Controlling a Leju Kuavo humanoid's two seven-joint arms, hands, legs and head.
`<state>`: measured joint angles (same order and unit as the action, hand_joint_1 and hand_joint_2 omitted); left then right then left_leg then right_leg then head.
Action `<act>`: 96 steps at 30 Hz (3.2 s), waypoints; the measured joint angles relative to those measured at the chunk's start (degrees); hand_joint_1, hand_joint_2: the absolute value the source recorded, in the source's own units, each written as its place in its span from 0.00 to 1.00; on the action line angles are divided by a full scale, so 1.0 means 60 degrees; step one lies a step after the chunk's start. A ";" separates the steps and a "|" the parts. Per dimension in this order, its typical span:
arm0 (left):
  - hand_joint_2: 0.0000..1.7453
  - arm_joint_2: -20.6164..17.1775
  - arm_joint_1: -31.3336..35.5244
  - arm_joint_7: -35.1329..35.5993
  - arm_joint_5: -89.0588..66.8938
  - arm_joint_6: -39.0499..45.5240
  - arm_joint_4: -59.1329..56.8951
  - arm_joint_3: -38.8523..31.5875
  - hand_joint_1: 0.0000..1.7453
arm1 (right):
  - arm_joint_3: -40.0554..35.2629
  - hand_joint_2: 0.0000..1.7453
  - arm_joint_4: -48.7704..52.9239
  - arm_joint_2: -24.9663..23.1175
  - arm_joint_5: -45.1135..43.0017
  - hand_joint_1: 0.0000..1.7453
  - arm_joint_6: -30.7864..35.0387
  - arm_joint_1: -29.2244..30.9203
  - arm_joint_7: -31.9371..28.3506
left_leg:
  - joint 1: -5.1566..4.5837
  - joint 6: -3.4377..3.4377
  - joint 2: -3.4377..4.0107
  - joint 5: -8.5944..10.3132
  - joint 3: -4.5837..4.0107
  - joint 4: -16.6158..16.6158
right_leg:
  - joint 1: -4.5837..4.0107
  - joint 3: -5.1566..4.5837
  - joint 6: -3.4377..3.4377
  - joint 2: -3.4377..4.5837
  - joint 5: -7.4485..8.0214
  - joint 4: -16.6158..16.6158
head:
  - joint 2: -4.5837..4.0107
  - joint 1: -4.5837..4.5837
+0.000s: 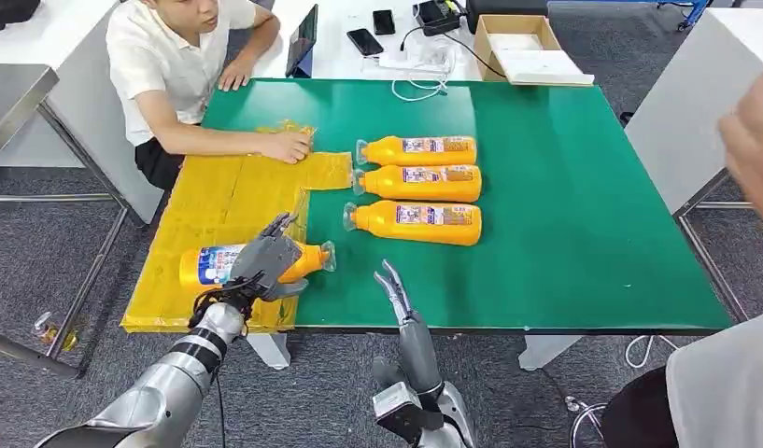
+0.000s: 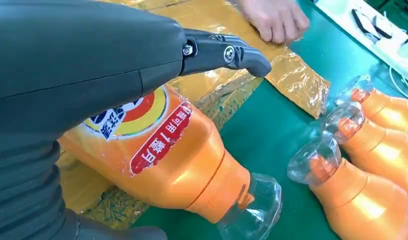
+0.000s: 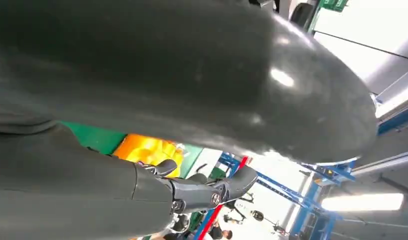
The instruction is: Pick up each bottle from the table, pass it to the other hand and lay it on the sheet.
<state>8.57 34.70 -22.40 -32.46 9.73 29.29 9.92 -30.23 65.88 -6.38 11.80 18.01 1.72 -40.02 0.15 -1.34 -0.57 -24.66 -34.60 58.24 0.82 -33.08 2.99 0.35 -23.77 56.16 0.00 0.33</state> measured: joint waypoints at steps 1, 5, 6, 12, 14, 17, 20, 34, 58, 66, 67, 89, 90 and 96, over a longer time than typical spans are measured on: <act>1.00 0.0007 -0.0044 -0.0086 0.0194 -0.0071 0.0061 -0.0029 0.00 | 0.0004 0.00 -0.0004 0.0004 0.0000 0.00 0.0015 -0.0005 0.0000 | 0.0000 0.0000 0.0000 0.0000 0.0000 0.0000 | 0.0000 -0.0002 0.0000 0.0000 0.0000 0.0000 | 0.0000 0.0004; 1.00 0.0047 -0.0495 -0.0499 0.1494 -0.0893 0.0795 -0.0269 0.00 | 0.0007 0.00 -0.0004 0.0051 -0.0015 0.00 0.0219 -0.0103 -0.0004 | 0.0000 0.0000 0.0001 -0.0001 -0.0005 0.0000 | 0.0000 -0.0006 0.0000 0.0000 -0.0001 0.0000 | 0.0000 0.0004; 1.00 0.0047 -0.0724 -0.0492 0.1742 -0.0925 0.1163 -0.0269 0.00 | 0.0007 0.00 -0.0004 0.0073 -0.0018 0.00 0.0262 -0.0153 -0.0004 | 0.0000 0.0000 0.0008 -0.0001 -0.0009 0.0000 | -0.0001 -0.0012 0.0000 0.0001 -0.0001 0.0000 | 0.0000 0.0004; 1.00 0.0026 -0.1628 -0.0229 0.3411 -0.1432 0.2715 -0.0270 0.00 | 0.0025 0.00 0.0000 0.0204 0.0065 0.00 0.0309 -0.0347 -0.0011 | 0.0000 0.0000 0.0005 -0.0001 -0.0042 0.0000 | -0.0001 -0.0042 0.0000 0.0001 -0.0001 0.0000 | 0.0000 0.0004; 1.00 0.0026 -0.1628 -0.0229 0.3411 -0.1432 0.2715 -0.0270 0.00 | 0.0025 0.00 0.0000 0.0204 0.0065 0.00 0.0309 -0.0347 -0.0011 | 0.0000 0.0000 0.0005 -0.0001 -0.0042 0.0000 | -0.0001 -0.0042 0.0000 0.0001 -0.0001 0.0000 | 0.0000 0.0004; 1.00 0.0025 -0.1641 -0.0229 0.3411 -0.1432 0.2716 -0.0270 0.00 | 0.0025 0.00 0.0000 0.0204 0.0066 0.00 0.0310 -0.0349 -0.0011 | 0.0000 0.0000 0.0005 -0.0001 -0.0043 0.0000 | -0.0001 -0.0042 0.0000 0.0001 -0.0001 0.0000 | 0.0000 0.0004; 1.00 0.0022 -0.1786 -0.0229 0.3611 -0.1421 0.2960 -0.0270 0.00 | 0.0025 0.00 0.0000 0.0222 0.0077 0.00 0.0317 -0.0370 -0.0015 | 0.0000 0.0000 0.0005 -0.0001 -0.0046 0.0000 | -0.0001 -0.0046 0.0000 0.0001 -0.0001 0.0000 | 0.0000 0.0004; 1.00 -0.0383 -0.4242 -0.0346 0.6415 -0.1129 0.8776 0.0161 0.00 | 0.0270 0.00 0.0186 0.0550 0.0190 0.00 0.0546 -0.0734 -0.0022 | 0.0000 -0.0001 0.0002 0.0000 -0.0096 0.0001 | 0.0000 -0.0097 0.0001 0.0000 0.0001 0.0000 | 0.0000 0.0004; 1.00 -0.0222 -0.6080 0.0244 0.7784 -0.1257 1.0400 0.1396 0.00 | 0.3567 1.00 -0.3272 0.3173 0.5927 0.00 0.0062 0.2015 0.2382 | -0.0063 -0.0061 0.0004 0.0038 -0.0116 0.0005 | 0.0059 -0.0114 0.0063 0.0001 0.0048 -0.0013 | 0.0000 0.0007; 1.00 -0.0153 -0.5477 0.0361 0.7748 -0.1173 0.9872 0.1829 0.00 | 0.3413 1.00 -0.5283 0.2688 0.6510 0.00 0.0040 0.3642 0.2776 | -0.0060 -0.0058 0.0000 0.0043 -0.0122 0.0005 | 0.0059 -0.0118 0.0063 0.0000 0.0047 -0.0008 | 0.0000 0.0004; 1.00 -0.0146 -0.5434 0.0324 0.7653 -0.1104 0.9843 0.1880 0.00 | 0.3355 1.00 -0.5443 0.2604 0.6543 0.00 0.0139 0.3743 0.2750 | -0.0061 -0.0059 -0.0003 0.0043 -0.0123 0.0005 | 0.0059 -0.0117 0.0063 -0.0001 0.0047 -0.0009 | 0.0000 0.0004; 1.00 -0.0077 -0.4959 0.0423 0.7500 -0.1057 0.9431 0.2138 0.00 | 0.3045 1.00 -0.6499 0.1927 0.6604 0.00 -0.0456 0.4571 0.3447 | -0.0062 -0.0059 0.0000 0.0042 -0.0127 0.0005 | 0.0060 -0.0123 0.0063 0.0001 0.0048 -0.0010 | 0.0000 0.0004; 1.00 -0.0077 -0.4913 0.0496 0.7508 -0.1111 0.9384 0.2146 0.00 | 0.3045 1.00 -0.6576 0.1909 0.6601 0.00 -0.0642 0.4644 0.3684 | -0.0062 -0.0059 0.0000 0.0042 -0.0126 0.0006 | 0.0060 -0.0123 0.0063 0.0001 0.0048 -0.0010 | 0.0000 0.0004; 1.00 -0.0076 -0.4761 0.0765 0.7745 -0.1355 0.9147 0.2281 0.00 | 0.3049 1.00 -0.7053 0.1891 0.6477 0.65 -0.1644 0.5088 0.5179 | -0.0063 -0.0059 0.0017 0.0042 -0.0107 0.0006 | 0.0061 -0.0113 0.0063 0.0003 0.0049 -0.0014 | 0.0000 0.0004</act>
<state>8.11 6.14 -17.81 14.01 1.59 84.17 23.61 -11.93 23.56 4.96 50.66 8.15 32.24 -8.95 -0.23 -1.69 -0.47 -24.41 -35.24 58.27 1.18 -33.75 3.37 0.37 -23.48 56.08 0.00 0.35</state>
